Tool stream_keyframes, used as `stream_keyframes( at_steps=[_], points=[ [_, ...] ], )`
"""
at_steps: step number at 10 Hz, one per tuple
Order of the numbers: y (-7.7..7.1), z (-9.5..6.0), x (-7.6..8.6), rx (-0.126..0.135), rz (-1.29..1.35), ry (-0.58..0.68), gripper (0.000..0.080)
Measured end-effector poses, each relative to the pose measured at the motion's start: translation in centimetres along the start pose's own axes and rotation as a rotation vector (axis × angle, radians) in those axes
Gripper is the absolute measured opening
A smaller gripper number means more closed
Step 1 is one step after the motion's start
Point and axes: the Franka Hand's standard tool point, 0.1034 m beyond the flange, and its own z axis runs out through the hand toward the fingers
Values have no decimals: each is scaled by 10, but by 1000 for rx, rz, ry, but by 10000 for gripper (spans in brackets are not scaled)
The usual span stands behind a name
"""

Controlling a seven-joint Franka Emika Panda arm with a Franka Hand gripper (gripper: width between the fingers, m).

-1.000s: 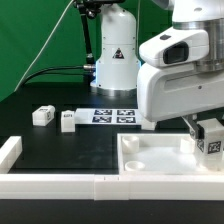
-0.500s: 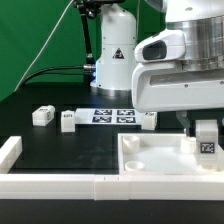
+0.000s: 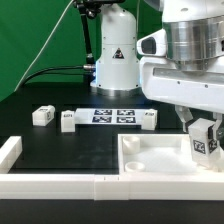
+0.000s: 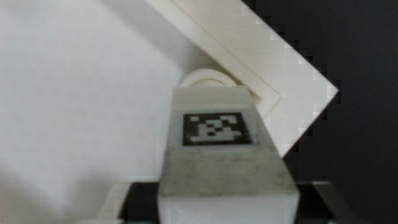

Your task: Assemble one leg

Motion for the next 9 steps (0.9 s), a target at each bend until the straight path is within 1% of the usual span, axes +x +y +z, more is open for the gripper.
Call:
stream_keyframes(
  at_steps=[2,3,5,8,9],
  points=[
    [2,0,-1,-4,262,-26,294],
    [1,1,-3,-11,362,-37,294],
    [1,2,-4,-13,515,-43,294],
    [-1,2,-6,-6,458,-41,294],
    [-2,3,-8,-1,350,-38,510]
  ],
)
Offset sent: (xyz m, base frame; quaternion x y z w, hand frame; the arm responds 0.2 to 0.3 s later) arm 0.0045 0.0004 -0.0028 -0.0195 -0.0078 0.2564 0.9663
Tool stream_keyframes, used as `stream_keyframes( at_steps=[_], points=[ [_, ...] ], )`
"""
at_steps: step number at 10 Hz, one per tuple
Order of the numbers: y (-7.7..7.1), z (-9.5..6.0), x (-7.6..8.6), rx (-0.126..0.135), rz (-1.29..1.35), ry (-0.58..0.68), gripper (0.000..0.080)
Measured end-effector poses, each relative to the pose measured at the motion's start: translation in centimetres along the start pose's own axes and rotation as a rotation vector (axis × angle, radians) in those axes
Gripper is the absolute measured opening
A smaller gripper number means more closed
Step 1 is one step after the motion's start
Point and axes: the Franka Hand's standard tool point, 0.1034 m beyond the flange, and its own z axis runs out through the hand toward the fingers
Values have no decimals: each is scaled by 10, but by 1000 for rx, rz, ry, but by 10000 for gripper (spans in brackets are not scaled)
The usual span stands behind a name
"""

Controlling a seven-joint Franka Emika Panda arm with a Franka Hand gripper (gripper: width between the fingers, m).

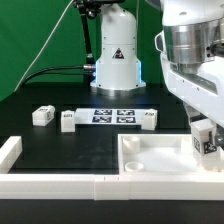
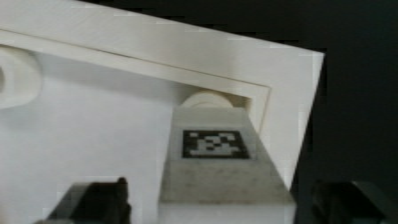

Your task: Assemble one leg

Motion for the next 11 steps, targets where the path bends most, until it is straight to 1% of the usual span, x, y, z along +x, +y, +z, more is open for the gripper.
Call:
stream_keyframes(
  at_steps=[1,2,5,7,8,10,11],
  points=[
    [0,0,0,1,-153,0,619],
    [0,0,0,1,-277,1,640],
    [0,0,0,2,-683,1,648],
    [2,2,8,1,-1011,-1,649],
    [2,2,8,0,-1121,-2,649],
    [1,2,6,0,-1272,-2,649],
    [2,2,6,0,-1272,-2,649]
  ],
)
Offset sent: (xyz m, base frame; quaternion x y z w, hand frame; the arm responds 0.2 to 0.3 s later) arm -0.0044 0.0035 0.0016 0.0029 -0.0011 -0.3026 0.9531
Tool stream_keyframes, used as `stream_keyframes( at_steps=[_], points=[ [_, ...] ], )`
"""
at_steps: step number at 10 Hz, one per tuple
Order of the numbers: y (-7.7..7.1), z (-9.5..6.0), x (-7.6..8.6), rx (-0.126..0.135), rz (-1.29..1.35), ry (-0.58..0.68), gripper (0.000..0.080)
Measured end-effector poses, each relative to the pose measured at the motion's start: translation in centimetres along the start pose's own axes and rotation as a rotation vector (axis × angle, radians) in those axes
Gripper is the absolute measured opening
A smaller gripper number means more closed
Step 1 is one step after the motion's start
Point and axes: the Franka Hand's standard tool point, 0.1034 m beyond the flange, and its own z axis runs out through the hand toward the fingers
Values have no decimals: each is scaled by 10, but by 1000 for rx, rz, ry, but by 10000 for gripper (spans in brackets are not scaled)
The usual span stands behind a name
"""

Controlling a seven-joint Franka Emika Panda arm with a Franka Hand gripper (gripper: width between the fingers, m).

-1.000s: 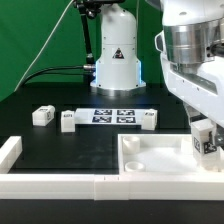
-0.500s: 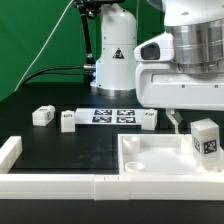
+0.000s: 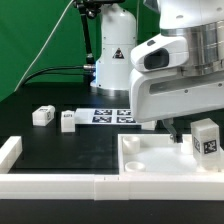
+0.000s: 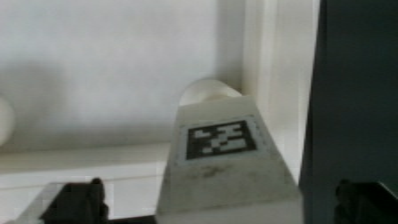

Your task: Assemble one leg

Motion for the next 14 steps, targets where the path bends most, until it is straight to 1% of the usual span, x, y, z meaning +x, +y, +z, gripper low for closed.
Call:
stream_keyframes(
  at_steps=[1,2,3,4,5,7,8,9,11,12,14],
  points=[
    [0,0,0,0,0,0,649],
    [0,0,0,0,0,0,536],
    [0,0,0,0,0,0,536],
    [0,0,0,0,17,0,363],
    [0,0,0,0,56,0,290],
    [-1,0,0,3,89,2,290],
    [-3,1,-2,-2,312,5,290],
    [-4,1,-2,-8,449,6,290],
    [-4,2,-2,-16,702,11,290],
    [-4,2,-2,-17,786,12,291],
    [-5,2,-2,-21,1046,18,291]
  ],
)
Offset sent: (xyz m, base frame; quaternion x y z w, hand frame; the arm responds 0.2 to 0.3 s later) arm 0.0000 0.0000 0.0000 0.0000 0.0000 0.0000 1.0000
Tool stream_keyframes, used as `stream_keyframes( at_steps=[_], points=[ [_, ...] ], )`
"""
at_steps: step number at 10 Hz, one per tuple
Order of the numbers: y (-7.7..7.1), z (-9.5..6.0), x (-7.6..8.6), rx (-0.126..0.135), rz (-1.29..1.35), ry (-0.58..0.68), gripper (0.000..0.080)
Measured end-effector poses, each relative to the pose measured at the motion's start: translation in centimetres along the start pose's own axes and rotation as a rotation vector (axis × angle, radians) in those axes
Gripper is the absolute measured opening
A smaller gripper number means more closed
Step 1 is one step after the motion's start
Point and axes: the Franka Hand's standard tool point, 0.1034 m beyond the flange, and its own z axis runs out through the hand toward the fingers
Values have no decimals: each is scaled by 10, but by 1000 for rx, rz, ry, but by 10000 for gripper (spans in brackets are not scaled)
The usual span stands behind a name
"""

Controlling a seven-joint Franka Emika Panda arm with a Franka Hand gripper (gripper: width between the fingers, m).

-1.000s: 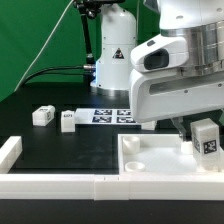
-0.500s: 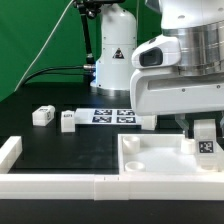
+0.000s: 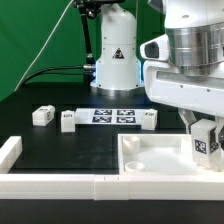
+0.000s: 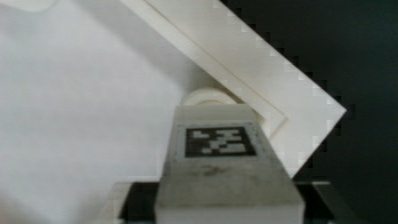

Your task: Assemble one leg

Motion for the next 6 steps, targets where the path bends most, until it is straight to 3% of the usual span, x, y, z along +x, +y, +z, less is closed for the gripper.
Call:
stream_keyframes(
  at_steps=[4,6],
  points=[
    [-3,2,-6,-3,454,8,291],
    [-3,1,-5,3,551,1,291]
  ],
)
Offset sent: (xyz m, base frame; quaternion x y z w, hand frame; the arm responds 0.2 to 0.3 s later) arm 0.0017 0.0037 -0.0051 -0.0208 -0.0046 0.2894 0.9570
